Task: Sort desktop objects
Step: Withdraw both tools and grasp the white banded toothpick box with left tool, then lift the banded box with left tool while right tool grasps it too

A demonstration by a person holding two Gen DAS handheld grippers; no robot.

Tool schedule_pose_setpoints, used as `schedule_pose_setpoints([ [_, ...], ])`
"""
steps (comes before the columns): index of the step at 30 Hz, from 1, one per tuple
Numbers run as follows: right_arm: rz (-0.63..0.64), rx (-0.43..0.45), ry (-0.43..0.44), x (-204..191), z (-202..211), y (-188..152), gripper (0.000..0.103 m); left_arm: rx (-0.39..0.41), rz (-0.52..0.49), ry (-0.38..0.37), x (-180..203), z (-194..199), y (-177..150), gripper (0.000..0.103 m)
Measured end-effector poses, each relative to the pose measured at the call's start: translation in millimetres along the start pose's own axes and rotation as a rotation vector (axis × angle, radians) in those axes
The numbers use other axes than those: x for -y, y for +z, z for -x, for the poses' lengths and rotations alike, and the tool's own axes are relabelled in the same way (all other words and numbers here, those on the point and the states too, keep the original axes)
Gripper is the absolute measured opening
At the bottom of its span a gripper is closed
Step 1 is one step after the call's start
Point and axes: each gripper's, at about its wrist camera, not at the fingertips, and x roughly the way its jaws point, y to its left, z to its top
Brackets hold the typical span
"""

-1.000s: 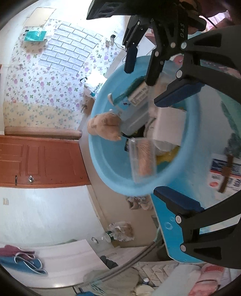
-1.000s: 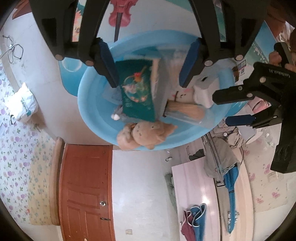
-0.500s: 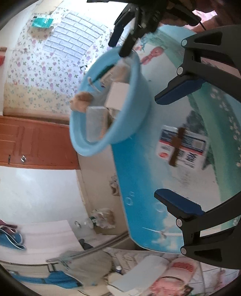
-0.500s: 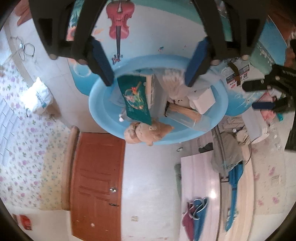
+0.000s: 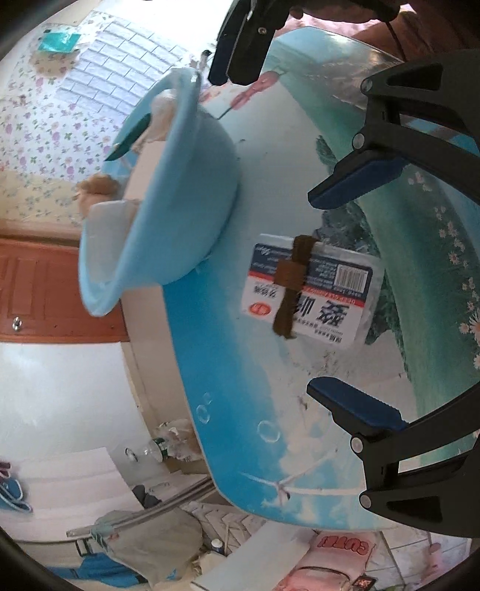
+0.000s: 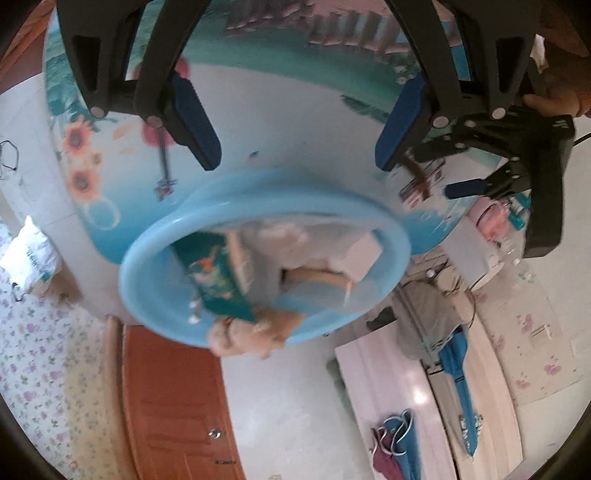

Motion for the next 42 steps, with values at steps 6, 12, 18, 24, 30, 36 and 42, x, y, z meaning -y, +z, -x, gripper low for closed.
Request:
schedule_pose_setpoints([
  [6,-0.005,-0.027,0.056,-12.1,-4.4,0.4,0.086,-0.01,-0.036,-0.043,6.4,-3.1,-5.5,0.083],
  [12,-0.006,-0.043,0.107,-21.5,-6.7,-1.8,0.086,-0.005,-0.063,-0.123,15.3,1.0,-7.5,0.055],
  [18,-0.048,-0.078,0.16,-22.3,-15.1,-4.5,0.086,0.035,-0.083,-0.209,28.0,14.2,-11.0,0.054],
  [24,-0.111,-0.113,0.216,-20.3,-25.3,-10.1,0.086,0.022,-0.097,-0.262,38.6,16.5,-16.0,0.054],
  [30,-0.156,-0.199,0.229,-20.3,-43.2,-23.7,0.087,-0.021,-0.193,-0.251,58.3,13.4,-27.9,0.055],
  [36,-0.162,-0.211,0.258,-23.2,-47.4,-26.0,0.087,-0.013,-0.242,-0.179,64.9,5.5,-25.2,0.062],
  [42,-0.166,-0.214,0.283,-25.3,-46.7,-28.6,0.086,-0.004,-0.215,-0.27,61.2,8.2,-24.1,0.054],
])
